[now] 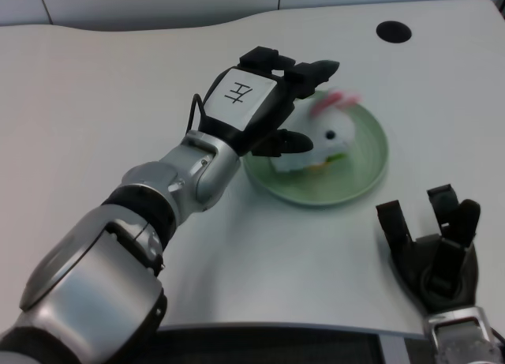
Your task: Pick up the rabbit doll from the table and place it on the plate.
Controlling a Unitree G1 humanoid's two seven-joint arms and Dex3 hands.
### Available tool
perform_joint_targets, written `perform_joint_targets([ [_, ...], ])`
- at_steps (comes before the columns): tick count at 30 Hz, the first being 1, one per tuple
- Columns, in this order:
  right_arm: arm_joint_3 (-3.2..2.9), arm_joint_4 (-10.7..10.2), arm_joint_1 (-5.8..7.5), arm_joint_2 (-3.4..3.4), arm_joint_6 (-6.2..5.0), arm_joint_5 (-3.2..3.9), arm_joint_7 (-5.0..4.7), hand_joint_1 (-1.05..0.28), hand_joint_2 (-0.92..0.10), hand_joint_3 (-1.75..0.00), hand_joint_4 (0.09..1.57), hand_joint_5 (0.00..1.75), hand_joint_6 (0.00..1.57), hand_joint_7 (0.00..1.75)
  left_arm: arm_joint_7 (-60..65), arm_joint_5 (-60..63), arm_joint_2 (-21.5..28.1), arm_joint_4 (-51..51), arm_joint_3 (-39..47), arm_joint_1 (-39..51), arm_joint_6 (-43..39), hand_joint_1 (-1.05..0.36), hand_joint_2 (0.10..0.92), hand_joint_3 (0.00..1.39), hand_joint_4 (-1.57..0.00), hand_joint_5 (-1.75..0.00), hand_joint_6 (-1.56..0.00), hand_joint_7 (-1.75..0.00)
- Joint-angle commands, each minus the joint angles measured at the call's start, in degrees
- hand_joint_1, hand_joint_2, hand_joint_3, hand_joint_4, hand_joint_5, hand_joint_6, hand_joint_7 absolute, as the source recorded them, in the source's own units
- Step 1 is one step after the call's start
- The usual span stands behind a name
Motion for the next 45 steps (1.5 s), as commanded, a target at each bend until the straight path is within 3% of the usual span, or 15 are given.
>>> perform_joint_targets([
  [1,0.17,1.1,0.81,2.42,0.99,0.08,-0.23,-0.56,-0.92,-0.12,0.77,1.75,0.62,1.71,0.3,0.0,0.4,0.0,-0.2,0.8,0.0,-0.79,0.921,0.28,-0.08,-0.23,-0.22,0.00],
  [5,0.00,1.2,0.71,2.41,1.48,0.22,-0.10,-0.55,-0.92,-0.11,0.76,1.75,0.63,1.67,0.7,-0.4,0.5,0.0,0.1,1.0,-0.8,-0.83,0.921,0.35,-0.09,-0.21,-0.21,-0.01],
  [8,0.02,0.9,0.65,2.80,0.76,0.01,-1.12,-0.54,-0.92,-0.11,0.77,1.75,0.65,1.67,0.6,-0.6,0.5,0.0,0.3,1.1,-1.3,-0.85,0.921,0.34,-0.09,-0.20,-0.20,0.00],
  [17,0.16,0.7,0.81,3.10,0.17,-0.26,-1.23,-0.54,-0.92,-0.13,0.78,1.75,0.64,1.69,0.2,-0.9,0.5,-0.1,0.9,1.3,-2.0,-0.86,0.921,0.33,-0.09,-0.19,-0.21,0.00],
  [21,0.23,1.1,0.72,3.33,0.42,-0.36,-1.20,-0.56,-0.92,-0.12,0.77,1.75,0.65,1.67,-13.8,-15.2,0.0,-0.8,12.9,5.6,-9.8,-0.96,0.921,0.51,-0.08,-0.17,-0.17,0.00],
  [24,0.51,1.2,0.60,3.48,-0.71,-0.85,-1.18,-0.56,-0.92,-0.17,0.77,1.75,0.65,1.67,-26.8,-25.9,-1.0,-1.4,21.6,7.6,-12.7,-0.96,0.921,0.54,-0.10,-0.18,-0.17,-0.01],
  [30,0.49,1.8,-0.13,3.18,-0.11,-0.94,-2.56,-0.56,-0.92,-0.13,0.78,1.75,0.66,1.66,-61.6,-53.7,-4.2,-3.4,43.7,11.5,-5.3,-0.97,0.921,0.58,-0.12,-0.18,-0.14,-0.01],
  [34,0.35,2.2,-0.66,2.73,0.54,-0.79,-3.01,-0.55,-0.92,-0.07,0.79,1.75,0.69,1.65,-71.8,-59.4,-3.6,-4.2,48.5,14.1,-2.3,-0.98,0.921,0.61,-0.09,-0.15,-0.11,0.00],
  [39,0.61,2.4,-1.14,2.38,-0.55,-1.32,-3.14,-0.55,-0.92,-0.09,0.81,1.75,0.69,1.65,-82.1,-66.7,-3.3,-5.2,55.0,17.3,3.5,-0.96,0.921,0.61,-0.08,-0.13,-0.08,0.00],
  [45,0.59,2.5,-1.22,2.36,-0.74,-1.40,-3.14,-0.55,-0.92,-0.09,0.81,1.75,0.68,1.66,-83.4,-66.9,-3.3,-5.6,56.2,17.4,4.5,-0.95,0.921,0.60,-0.08,-0.13,-0.08,0.00],
])
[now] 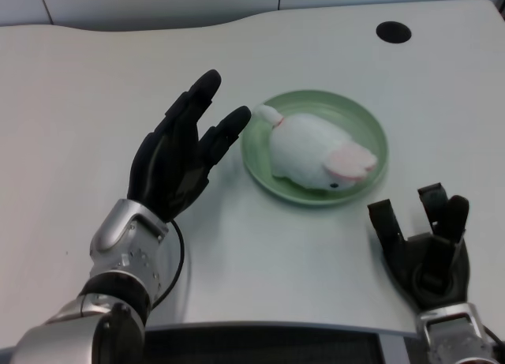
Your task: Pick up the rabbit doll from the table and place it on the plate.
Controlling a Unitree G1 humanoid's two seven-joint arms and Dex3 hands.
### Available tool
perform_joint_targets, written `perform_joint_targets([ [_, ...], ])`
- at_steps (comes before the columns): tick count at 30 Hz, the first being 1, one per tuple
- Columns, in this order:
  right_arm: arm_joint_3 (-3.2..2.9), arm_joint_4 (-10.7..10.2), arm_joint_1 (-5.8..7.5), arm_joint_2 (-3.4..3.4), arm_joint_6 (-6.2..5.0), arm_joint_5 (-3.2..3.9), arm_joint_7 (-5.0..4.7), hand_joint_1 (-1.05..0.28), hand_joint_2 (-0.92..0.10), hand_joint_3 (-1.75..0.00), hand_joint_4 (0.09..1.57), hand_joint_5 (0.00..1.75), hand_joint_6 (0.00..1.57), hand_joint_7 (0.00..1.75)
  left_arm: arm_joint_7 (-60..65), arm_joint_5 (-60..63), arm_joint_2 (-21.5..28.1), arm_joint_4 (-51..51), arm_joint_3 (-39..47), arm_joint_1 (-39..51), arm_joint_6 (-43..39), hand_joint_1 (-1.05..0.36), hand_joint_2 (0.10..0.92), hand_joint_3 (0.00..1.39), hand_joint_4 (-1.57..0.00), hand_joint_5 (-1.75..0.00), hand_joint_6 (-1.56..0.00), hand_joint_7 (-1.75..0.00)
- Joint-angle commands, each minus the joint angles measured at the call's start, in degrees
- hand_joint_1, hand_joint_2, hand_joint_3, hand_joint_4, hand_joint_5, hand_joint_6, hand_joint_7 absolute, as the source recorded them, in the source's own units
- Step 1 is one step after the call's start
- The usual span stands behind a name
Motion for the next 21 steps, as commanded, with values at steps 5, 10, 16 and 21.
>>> perform_joint_targets([
  [5,0.32,1.4,-0.29,1.58,0.29,-0.48,-0.91,-0.55,-0.92,-0.09,0.81,1.75,0.68,1.67,-0.8,0.0,0.0,-0.7,0.7,0.5,0.5,-0.95,0.921,0.60,-0.09,-0.12,-0.08,0.00],
  [10,0.30,1.4,-0.30,1.58,0.28,-0.50,-0.90,-0.55,-0.92,-0.09,0.81,1.75,0.68,1.67,-0.8,0.1,-0.1,-0.7,0.8,0.6,0.6,-0.95,0.921,0.60,-0.09,-0.12,-0.08,0.00],
  [16,0.29,1.5,-0.30,1.58,0.27,-0.51,-0.90,-0.55,-0.92,-0.09,0.81,1.75,0.68,1.67,-0.8,0.1,-0.1,-0.7,0.9,0.6,0.6,-0.95,0.921,0.60,-0.09,-0.11,-0.08,0.00],
  [21,-0.29,2.0,-0.95,0.55,1.52,0.10,0.21,-0.55,-0.92,-0.09,0.81,1.75,0.70,1.62,-7.4,-6.0,-0.4,-1.6,5.7,5.2,5.5,-0.96,0.921,0.59,-0.08,-0.10,-0.08,0.00],
])
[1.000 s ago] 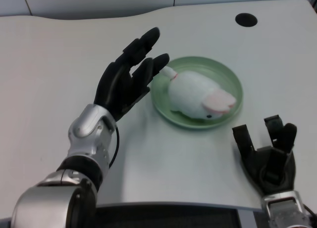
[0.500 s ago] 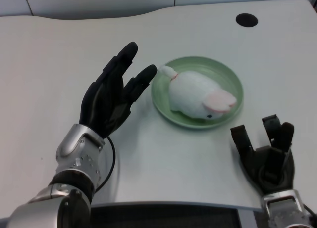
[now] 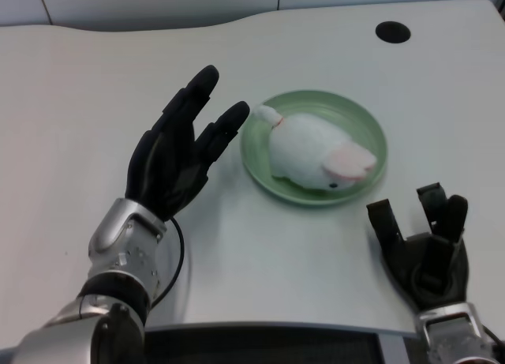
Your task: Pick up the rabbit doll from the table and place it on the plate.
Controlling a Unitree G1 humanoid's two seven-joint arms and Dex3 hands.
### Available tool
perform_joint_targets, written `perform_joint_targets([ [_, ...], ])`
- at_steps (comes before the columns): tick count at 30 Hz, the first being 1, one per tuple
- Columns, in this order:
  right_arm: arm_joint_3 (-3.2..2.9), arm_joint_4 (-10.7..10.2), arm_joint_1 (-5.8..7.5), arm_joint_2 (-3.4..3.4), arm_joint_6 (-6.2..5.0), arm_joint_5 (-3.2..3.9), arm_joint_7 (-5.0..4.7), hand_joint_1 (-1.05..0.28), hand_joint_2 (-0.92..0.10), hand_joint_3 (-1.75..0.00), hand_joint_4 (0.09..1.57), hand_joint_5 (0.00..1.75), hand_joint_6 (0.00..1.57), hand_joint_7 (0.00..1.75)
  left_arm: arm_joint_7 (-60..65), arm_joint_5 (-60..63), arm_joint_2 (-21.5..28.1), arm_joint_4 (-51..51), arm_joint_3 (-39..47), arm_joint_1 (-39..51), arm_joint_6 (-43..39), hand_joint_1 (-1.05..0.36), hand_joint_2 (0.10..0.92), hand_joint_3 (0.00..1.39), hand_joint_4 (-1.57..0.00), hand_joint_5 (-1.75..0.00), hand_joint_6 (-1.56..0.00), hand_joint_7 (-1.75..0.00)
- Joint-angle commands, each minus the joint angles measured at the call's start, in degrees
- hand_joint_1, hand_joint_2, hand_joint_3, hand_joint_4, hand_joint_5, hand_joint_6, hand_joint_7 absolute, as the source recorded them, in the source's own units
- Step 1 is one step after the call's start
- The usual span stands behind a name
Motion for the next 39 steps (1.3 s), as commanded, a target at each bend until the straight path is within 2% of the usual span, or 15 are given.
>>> perform_joint_targets([
  [1,-0.27,1.7,-0.78,0.57,1.48,0.24,0.27,-0.55,-0.92,-0.09,0.81,1.75,0.70,1.61,-4.6,-4.2,-0.1,-0.4,3.3,4.8,3.8,-0.96,0.921,0.58,-0.08,-0.10,-0.08,0.00],
  [13,-0.36,1.8,-0.86,0.49,1.57,0.21,0.38,-0.54,-0.92,-0.09,0.81,1.75,0.71,1.59,-5.1,-4.4,-0.2,-1.2,3.6,5.1,4.6,-0.96,0.921,0.57,-0.08,-0.09,-0.08,0.00],
  [14,-0.37,1.7,-1.07,0.01,1.34,0.09,-0.41,-0.54,-0.92,-0.09,0.81,1.75,0.71,1.59,-6.3,-6.6,-1.3,-2.5,5.5,9.4,3.6,-0.96,0.921,0.57,-0.08,-0.09,-0.08,0.00],
  [15,-0.39,1.6,-1.23,-0.35,1.17,0.01,-1.01,-0.55,-0.92,-0.09,0.81,1.75,0.72,1.60,-7.1,-8.2,-2.1,-3.5,6.9,12.7,2.9,-0.94,0.921,0.56,-0.17,-0.14,-0.13,-0.02],
  [17,-0.38,1.5,-1.39,-0.71,1.01,-0.07,-1.65,-0.56,-0.92,-0.09,0.81,1.75,0.73,1.61,-8.0,-10.0,-3.1,-5.0,8.3,16.2,2.3,-0.92,0.921,0.55,-0.24,-0.17,-0.17,-0.04],
  [20,0.07,1.6,-1.78,-1.21,0.95,-0.53,-0.95,-0.56,-0.92,-0.09,0.81,1.75,0.71,1.62,-7.9,-10.0,-3.1,-5.5,8.0,16.3,1.6,-0.89,0.921,0.48,-0.28,-0.18,-0.20,-0.03],
  [22,0.06,1.6,-1.54,-1.35,0.97,-0.60,-0.31,-0.56,-0.92,-0.10,0.80,1.75,0.69,1.64,-7.7,-9.8,-3.4,-5.7,7.7,16.7,1.0,-0.85,0.921,0.44,-0.30,-0.19,-0.22,-0.03],
  [25,-0.02,1.7,-1.47,-1.37,0.96,-0.67,-0.08,-0.56,-0.92,-0.11,0.80,1.75,0.68,1.64,-7.5,-9.8,-3.5,-5.7,7.6,16.8,0.8,-0.84,0.921,0.43,-0.31,-0.19,-0.23,-0.03],
  [31,-0.27,1.6,-1.17,-1.21,1.62,-0.54,-0.43,-0.56,-0.92,-0.08,0.81,1.75,0.71,1.59,-7.7,-9.8,-3.5,-6.0,7.3,17.2,1.1,-0.83,0.921,0.43,-0.31,-0.19,-0.24,-0.02],
  [34,-0.44,1.5,-1.03,-1.09,1.98,-0.33,-0.20,-0.55,-0.92,-0.08,0.80,1.75,0.71,1.59,-7.6,-9.8,-3.5,-6.1,7.2,17.4,1.2,-0.82,0.921,0.43,-0.31,-0.19,-0.25,-0.02],
  [37,-0.22,1.4,-0.96,-0.88,1.03,-0.72,-0.78,-0.56,-0.92,-0.07,0.81,1.75,0.72,1.60,-7.3,-9.5,-3.5,-6.1,7.1,17.5,0.8,-0.82,0.921,0.43,-0.32,-0.19,-0.26,-0.02],
  [39,-0.19,1.4,-0.99,-0.78,1.10,-0.71,-0.49,-0.56,-0.92,-0.08,0.80,1.75,0.71,1.61,-7.1,-9.5,-3.5,-6.2,7.0,17.4,0.9,-0.82,0.921,0.43,-0.32,-0.19,-0.26,-0.02],
])
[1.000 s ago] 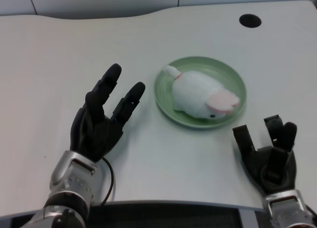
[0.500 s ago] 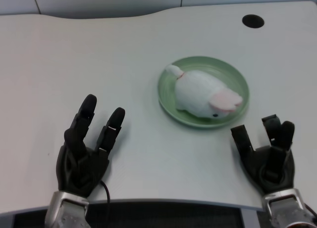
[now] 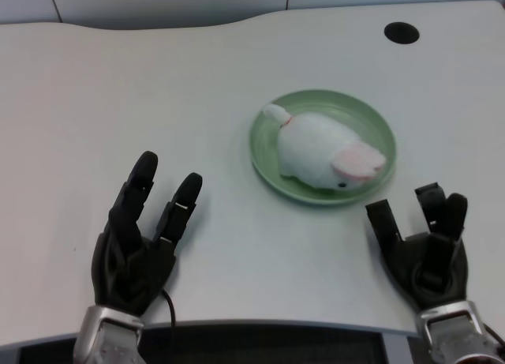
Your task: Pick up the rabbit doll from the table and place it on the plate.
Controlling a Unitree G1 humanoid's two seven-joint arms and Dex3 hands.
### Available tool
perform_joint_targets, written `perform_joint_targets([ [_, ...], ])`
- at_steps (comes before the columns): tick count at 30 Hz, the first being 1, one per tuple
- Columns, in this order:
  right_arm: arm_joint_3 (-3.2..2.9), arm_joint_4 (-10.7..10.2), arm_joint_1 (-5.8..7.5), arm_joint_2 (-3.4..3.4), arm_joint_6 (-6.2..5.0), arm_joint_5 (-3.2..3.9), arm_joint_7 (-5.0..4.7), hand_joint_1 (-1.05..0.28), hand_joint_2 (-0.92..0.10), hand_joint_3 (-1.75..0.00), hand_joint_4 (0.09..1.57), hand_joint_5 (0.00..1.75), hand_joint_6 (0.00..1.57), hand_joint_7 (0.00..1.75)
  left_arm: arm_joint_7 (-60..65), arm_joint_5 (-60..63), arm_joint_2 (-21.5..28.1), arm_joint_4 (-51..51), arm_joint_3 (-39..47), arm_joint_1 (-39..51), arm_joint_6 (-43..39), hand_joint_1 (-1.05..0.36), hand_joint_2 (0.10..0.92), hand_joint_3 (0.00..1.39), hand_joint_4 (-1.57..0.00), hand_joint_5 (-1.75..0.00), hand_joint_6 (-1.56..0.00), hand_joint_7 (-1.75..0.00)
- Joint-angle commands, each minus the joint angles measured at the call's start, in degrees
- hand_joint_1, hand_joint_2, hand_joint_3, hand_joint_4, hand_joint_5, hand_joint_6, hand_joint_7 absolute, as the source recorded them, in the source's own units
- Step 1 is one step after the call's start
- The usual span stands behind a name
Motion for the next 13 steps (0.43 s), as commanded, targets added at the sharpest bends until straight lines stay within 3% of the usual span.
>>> perform_joint_targets([
  [1,0.14,0.3,-0.34,0.75,-0.20,-0.17,-0.11,-0.56,-0.92,-0.09,0.80,1.75,0.70,1.62,0.5,0.2,0.0,-0.1,-0.5,0.7,-0.2,-0.82,0.921,0.43,-0.31,-0.18,-0.26,-0.02],
  [9,-0.31,0.4,-0.76,1.30,-0.23,0.15,-0.43,-0.55,-0.92,-0.09,0.81,1.75,0.70,1.64,0.5,0.3,0.3,-0.1,-0.6,0.8,0.2,-0.82,0.921,0.43,-0.33,-0.19,-0.28,-0.02],
  [13,-0.31,0.5,-0.90,1.84,-0.93,0.01,-0.85,-0.56,-0.92,-0.07,0.82,1.75,0.72,1.61,1.1,0.6,0.8,-0.4,-1.0,1.3,0.2,-0.82,0.921,0.43,-0.34,-0.19,-0.29,-0.02],
])
